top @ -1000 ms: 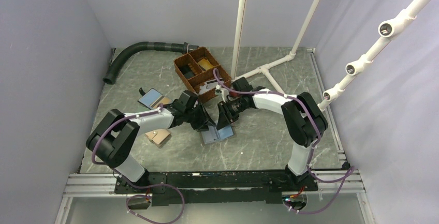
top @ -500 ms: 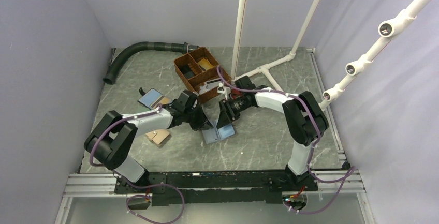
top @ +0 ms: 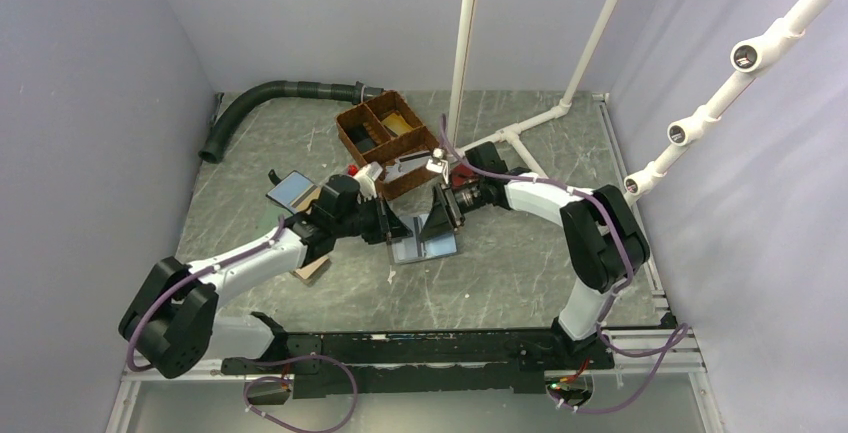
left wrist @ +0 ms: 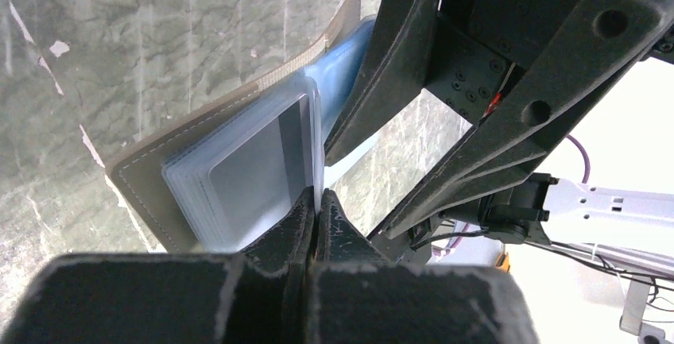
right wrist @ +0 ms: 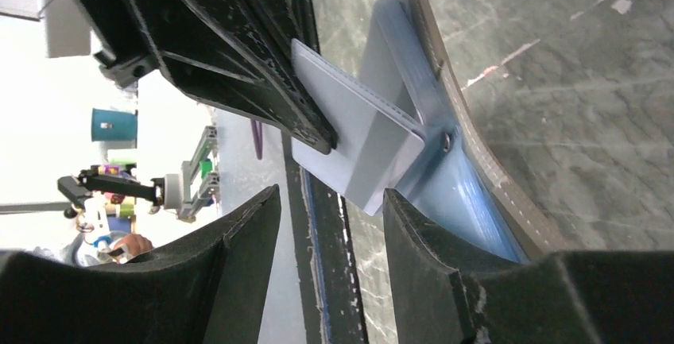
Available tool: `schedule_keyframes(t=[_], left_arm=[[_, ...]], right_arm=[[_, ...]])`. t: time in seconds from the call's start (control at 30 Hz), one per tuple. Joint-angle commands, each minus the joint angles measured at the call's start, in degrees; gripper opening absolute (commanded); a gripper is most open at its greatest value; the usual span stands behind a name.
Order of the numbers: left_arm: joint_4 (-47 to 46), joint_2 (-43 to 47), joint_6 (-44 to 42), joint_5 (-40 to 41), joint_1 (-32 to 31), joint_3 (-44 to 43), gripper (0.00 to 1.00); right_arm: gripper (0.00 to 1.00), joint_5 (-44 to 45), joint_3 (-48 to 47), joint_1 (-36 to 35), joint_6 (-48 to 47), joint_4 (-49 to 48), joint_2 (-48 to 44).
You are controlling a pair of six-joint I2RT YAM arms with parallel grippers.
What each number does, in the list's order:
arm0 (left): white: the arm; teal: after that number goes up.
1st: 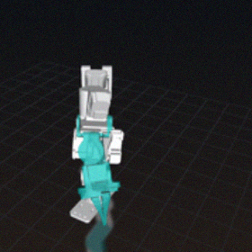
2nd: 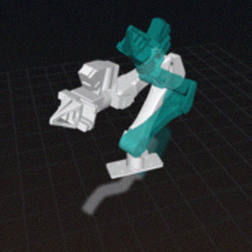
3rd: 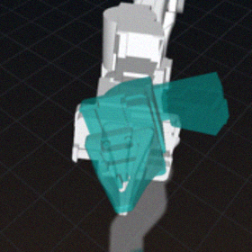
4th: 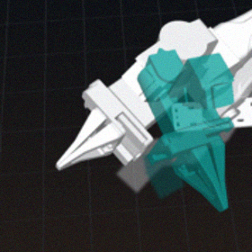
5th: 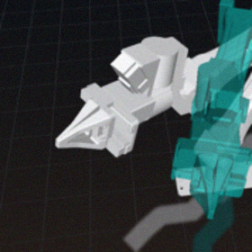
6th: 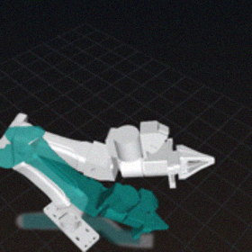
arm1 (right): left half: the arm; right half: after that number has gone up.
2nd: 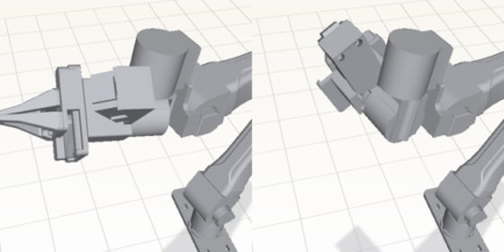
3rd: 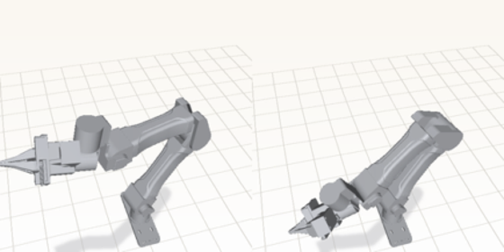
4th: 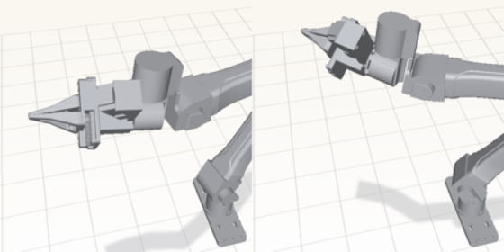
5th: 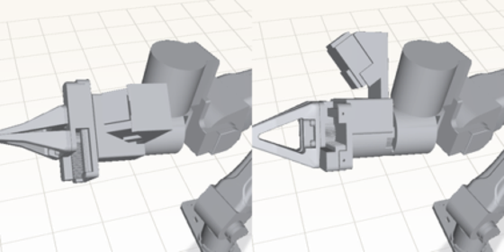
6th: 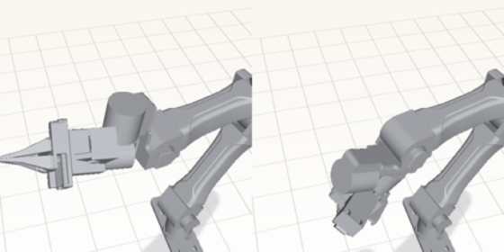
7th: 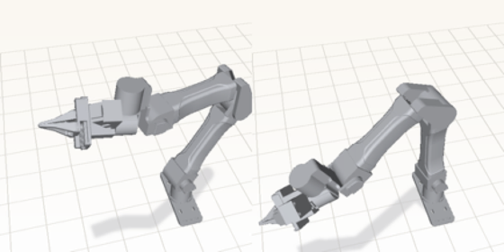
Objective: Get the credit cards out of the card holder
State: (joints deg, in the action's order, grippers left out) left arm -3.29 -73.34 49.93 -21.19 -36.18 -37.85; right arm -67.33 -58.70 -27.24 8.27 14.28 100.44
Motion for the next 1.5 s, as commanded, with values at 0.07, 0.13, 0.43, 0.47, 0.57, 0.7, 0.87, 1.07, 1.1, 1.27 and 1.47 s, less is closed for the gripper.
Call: schedule_keyframes(t=[0.07, 0.13, 0.43, 0.47, 0.57, 0.7, 0.87, 1.07, 1.1, 1.27, 1.47], left_arm=[[-8.59, 3.9, -1.51, -4.08, 0.21, 1.44, 0.0], [-9.32, 4.44, -0.94, -4.23, 0.21, 1.84, 0.0], [-15.21, 7.59, 1.65, -4.38, 0.24, 5.21, 0.0], [-15.85, 7.78, 1.83, -4.39, 0.25, 5.52, 0.0], [-19.05, 8.25, 3.01, -4.94, 0.24, 6.96, 0.0], [-23.43, 8.42, 4.19, -6.25, 0.24, 8.57, 0.0], [-27.74, 8.75, 4.53, -7.0, 0.24, 9.63, 0.0], [-32.67, 7.87, 6.02, -7.64, 0.24, 10.51, 0.0], [-33.88, 7.67, 6.36, -7.71, 0.24, 10.73, 0.0], [-37.15, 6.75, 7.55, -7.9, 0.24, 11.59, 0.0], [-37.21, 7.45, 7.98, -6.92, 0.37, 12.67, 0.0]], right_arm=[[0.52, -5.52, 0.66, 1.05, 5.86, -7.43, -3.49], [0.52, -4.77, 1.13, 1.05, 5.63, -7.37, -4.51], [0.52, -2.9, 1.35, 1.14, 4.75, -5.61, -5.43], [0.52, -3.14, 1.39, 1.14, 5.0, -5.85, -5.41], [0.52, -4.84, 1.39, 1.27, 5.42, -6.35, -5.62], [0.52, -6.59, 1.39, 1.98, 5.67, -6.19, -6.16], [0.51, -8.04, 1.13, 2.4, 5.28, -5.24, -6.77], [0.51, -9.19, 1.71, 2.37, 7.16, -6.88, -7.42], [0.51, -9.75, 1.74, 2.37, 7.75, -7.3, -7.53], [0.38, -11.92, 1.77, 2.29, 10.91, -10.23, -7.89], [0.13, -12.78, 2.26, 1.84, 12.73, -12.61, -8.07]])
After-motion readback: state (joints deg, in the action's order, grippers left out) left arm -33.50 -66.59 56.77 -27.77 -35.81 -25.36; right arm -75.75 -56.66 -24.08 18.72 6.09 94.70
